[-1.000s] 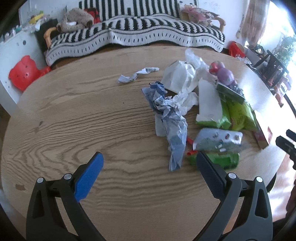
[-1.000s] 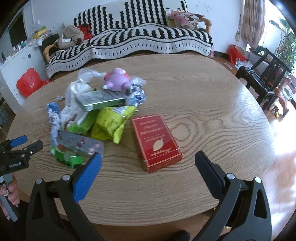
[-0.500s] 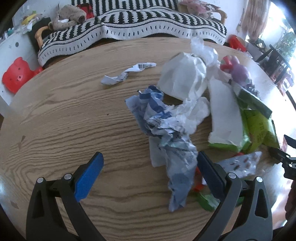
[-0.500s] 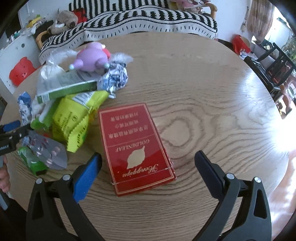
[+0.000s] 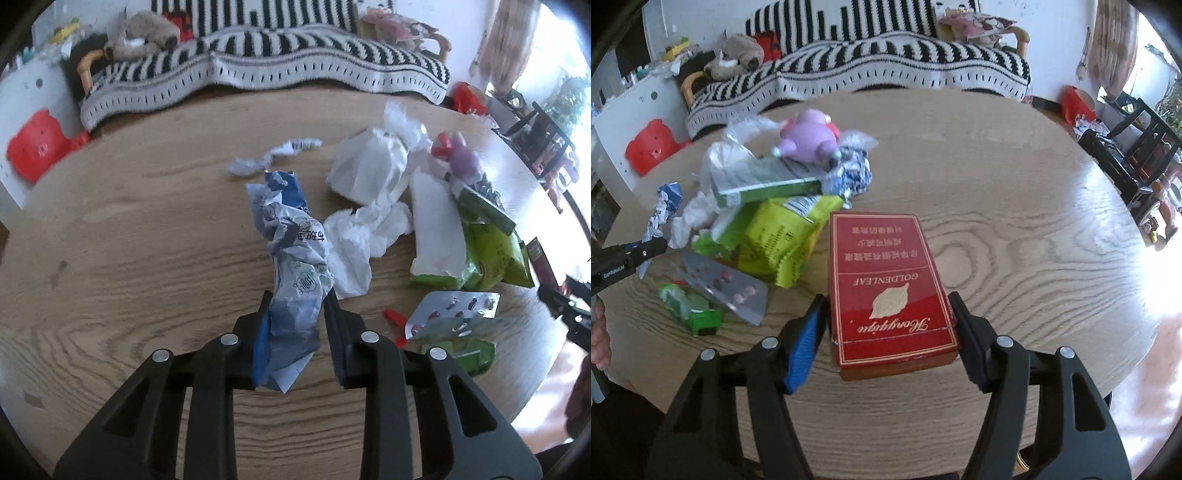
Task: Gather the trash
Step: 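Grasp the blue-white wrapper with the left tool while the right tool grasps the red cigarette box, then carry both items over the black bin and open both tools to drop them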
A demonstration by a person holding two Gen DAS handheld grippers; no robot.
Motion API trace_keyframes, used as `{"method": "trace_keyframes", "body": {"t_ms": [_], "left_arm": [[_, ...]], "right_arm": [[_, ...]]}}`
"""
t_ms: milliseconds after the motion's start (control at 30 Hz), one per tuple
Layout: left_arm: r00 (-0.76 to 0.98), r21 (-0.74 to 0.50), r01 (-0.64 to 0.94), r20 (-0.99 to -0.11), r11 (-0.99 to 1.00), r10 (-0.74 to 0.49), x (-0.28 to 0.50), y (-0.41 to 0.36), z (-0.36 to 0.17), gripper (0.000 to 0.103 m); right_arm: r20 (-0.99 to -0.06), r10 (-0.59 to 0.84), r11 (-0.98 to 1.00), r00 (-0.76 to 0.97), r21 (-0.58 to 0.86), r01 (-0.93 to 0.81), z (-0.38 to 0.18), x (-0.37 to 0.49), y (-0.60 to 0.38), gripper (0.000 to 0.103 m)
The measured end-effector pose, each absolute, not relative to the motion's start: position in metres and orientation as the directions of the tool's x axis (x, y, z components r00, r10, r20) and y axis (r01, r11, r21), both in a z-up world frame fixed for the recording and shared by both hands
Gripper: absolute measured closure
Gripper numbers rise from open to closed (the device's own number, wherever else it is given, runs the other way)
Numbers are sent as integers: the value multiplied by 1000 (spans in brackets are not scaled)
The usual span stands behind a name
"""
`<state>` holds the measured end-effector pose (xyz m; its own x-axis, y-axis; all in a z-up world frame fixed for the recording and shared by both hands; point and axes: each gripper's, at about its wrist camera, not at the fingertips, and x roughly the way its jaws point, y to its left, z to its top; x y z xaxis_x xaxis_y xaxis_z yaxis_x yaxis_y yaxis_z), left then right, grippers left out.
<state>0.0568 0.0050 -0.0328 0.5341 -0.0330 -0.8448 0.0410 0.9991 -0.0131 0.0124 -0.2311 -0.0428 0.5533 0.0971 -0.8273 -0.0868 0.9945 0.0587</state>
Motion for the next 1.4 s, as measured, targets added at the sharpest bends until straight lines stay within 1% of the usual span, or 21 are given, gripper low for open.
{"method": "trace_keyframes", "body": {"t_ms": [67, 200, 300, 433, 633, 767, 900, 1000, 1133, 1267, 1400], "left_arm": [[560, 18, 40, -829, 999, -8, 52, 3, -26, 77], [586, 27, 60, -810, 998, -13, 45, -5, -14, 77], [596, -26, 92, -799, 995, -76, 42, -18, -4, 77], [609, -41, 180, -780, 983, -144, 38, -58, 4, 77], [547, -116, 389, -769, 914, -331, 19, -151, 2, 77], [473, -174, 539, -747, 824, -467, -5, -226, 5, 77], [402, -176, 674, -727, 717, -556, -38, -300, 2, 77], [291, -216, 753, -738, 621, -609, -65, -351, -13, 77], [172, -245, 815, -762, 525, -624, -92, -399, -40, 77], [114, -244, 842, -791, 481, -601, -99, -428, -71, 77], [103, -240, 831, -821, 502, -562, -92, -440, -96, 77]], "right_arm": [[-816, 98, 995, 569, 63, -80, -38, 7, -234, 39], [-806, 99, 995, 584, 75, -65, -29, -1, -243, 39], [-794, 85, 996, 602, 82, -33, -22, -8, -260, 39], [-778, 39, 995, 626, 89, 48, -15, -26, -295, 39], [-760, -60, 970, 647, 109, 217, -4, -58, -371, 39], [-746, -119, 934, 655, 138, 328, 1, -92, -428, 39], [-757, -161, 891, 633, 165, 424, -8, -128, -480, 39], [-778, -189, 857, 600, 168, 488, -22, -154, -515, 39], [-815, -192, 819, 547, 174, 547, -46, -178, -548, 39], [-840, -166, 796, 517, 196, 573, -65, -189, -564, 39], [-852, -146, 793, 503, 202, 574, -75, -193, -572, 39]]}}
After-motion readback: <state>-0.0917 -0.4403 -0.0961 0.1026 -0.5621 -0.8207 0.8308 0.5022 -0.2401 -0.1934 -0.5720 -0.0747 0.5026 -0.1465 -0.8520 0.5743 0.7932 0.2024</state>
